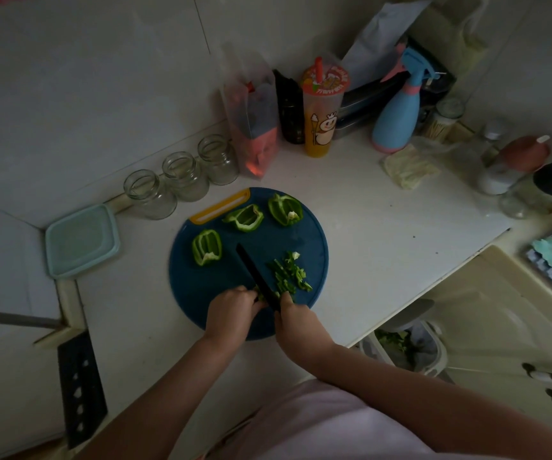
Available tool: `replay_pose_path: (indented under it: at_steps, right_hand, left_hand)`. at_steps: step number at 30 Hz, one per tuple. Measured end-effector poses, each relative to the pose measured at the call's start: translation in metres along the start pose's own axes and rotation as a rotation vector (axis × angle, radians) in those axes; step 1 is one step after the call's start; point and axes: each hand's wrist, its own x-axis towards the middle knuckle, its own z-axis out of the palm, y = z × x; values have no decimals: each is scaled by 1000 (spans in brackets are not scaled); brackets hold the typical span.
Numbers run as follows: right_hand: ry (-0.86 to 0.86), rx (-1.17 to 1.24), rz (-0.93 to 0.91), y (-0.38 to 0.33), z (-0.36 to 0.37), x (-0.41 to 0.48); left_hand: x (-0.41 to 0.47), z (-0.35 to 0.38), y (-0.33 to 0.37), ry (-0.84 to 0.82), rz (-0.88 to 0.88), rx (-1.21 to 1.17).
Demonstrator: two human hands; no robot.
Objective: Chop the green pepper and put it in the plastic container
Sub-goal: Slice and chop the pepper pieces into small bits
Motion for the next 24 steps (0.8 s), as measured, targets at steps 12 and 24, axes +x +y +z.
replay_pose_path:
  at_steps: [12,24]
  right_hand:
    - [-12,16,57,-15,-1,14]
    - [59,45,71,8,-10,12]
  left_hand:
    - [0,0,-1,-27,7,22]
    - [-10,-3,6,-9,-165,-300]
